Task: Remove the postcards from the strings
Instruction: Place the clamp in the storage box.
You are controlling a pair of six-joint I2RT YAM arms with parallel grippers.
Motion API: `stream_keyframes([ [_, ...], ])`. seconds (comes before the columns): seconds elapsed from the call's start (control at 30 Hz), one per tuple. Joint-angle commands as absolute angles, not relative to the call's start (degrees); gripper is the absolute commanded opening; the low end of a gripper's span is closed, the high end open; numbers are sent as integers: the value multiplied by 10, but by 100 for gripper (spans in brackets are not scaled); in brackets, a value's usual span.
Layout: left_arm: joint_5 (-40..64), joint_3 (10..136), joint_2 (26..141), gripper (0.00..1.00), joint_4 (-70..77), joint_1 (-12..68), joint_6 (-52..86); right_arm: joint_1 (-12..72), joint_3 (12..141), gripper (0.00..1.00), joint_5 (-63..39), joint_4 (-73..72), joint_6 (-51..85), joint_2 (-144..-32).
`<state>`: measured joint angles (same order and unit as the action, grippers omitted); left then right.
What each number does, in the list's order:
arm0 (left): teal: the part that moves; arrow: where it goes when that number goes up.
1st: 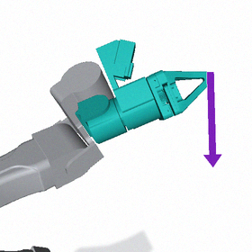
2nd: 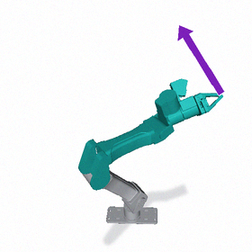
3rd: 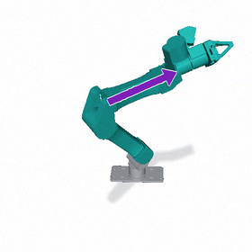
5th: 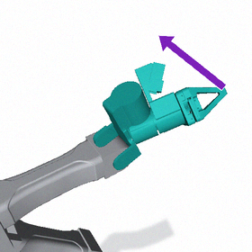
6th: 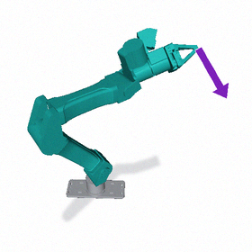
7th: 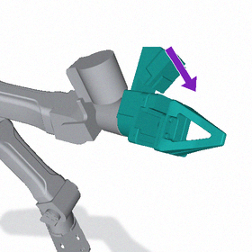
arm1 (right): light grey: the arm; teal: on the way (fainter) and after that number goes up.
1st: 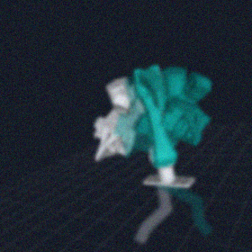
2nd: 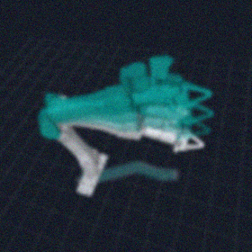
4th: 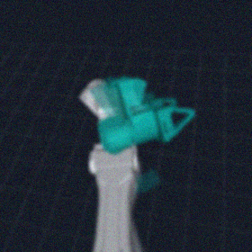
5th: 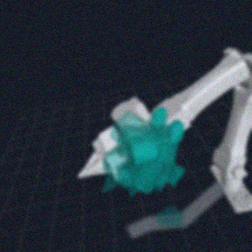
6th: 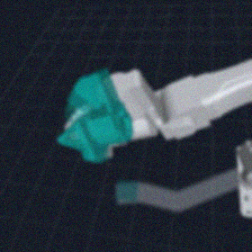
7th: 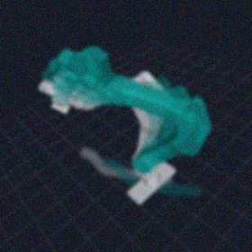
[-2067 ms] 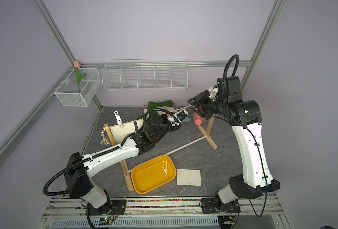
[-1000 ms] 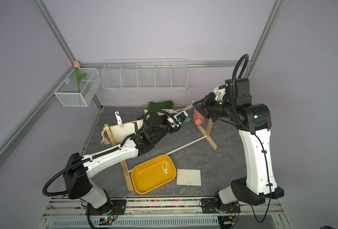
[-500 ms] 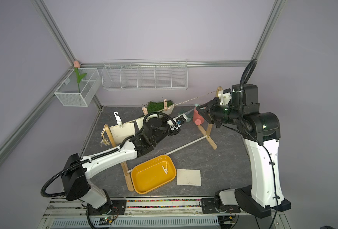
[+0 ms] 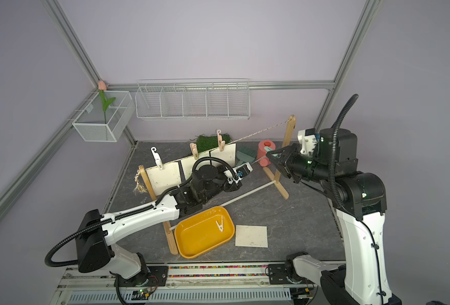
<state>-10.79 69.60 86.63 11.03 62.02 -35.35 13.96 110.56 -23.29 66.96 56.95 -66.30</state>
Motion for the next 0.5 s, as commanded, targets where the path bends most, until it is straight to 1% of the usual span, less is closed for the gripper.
stream_keyframes([
  [0.0, -116, 664, 811, 0, 101, 638, -305, 136, 1071, 24, -241, 633, 559, -632],
  [0.23, -90, 590, 672, 0, 25, 676, -258, 134, 1017, 27, -254, 617, 526, -574],
  [0.37, -88, 579, 575, 0, -50, 680, -233, 133, 998, 27, -260, 603, 504, -554],
  [0.47, -89, 582, 485, 0, -111, 680, -208, 133, 973, 28, -292, 569, 474, -548],
])
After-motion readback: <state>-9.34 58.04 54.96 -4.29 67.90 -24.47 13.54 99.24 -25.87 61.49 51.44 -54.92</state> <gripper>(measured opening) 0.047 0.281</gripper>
